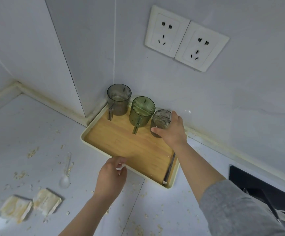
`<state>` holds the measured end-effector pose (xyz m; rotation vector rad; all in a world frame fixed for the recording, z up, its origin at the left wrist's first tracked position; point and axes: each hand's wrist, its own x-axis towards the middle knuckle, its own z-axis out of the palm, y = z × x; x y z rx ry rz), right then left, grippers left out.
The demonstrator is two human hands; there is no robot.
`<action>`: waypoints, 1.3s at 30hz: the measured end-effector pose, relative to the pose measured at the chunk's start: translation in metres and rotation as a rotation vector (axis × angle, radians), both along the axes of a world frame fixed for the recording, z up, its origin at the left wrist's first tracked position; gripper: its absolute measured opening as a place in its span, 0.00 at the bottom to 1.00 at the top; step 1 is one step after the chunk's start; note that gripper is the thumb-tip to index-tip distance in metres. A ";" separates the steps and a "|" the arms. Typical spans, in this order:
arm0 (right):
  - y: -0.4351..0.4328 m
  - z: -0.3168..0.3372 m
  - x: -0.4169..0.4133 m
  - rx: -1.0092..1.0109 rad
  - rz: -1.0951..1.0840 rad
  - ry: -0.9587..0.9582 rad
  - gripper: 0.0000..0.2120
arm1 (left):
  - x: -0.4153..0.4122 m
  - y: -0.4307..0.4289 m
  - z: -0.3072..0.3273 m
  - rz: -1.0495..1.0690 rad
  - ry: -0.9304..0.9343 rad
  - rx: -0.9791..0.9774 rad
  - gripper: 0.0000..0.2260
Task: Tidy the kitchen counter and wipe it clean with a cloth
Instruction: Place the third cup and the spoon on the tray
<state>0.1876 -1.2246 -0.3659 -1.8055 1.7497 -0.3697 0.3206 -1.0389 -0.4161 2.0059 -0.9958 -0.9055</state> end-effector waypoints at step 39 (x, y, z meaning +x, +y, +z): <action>0.303 0.026 -0.075 0.241 0.308 -0.271 0.08 | -0.022 0.258 0.041 0.252 -0.104 0.085 0.10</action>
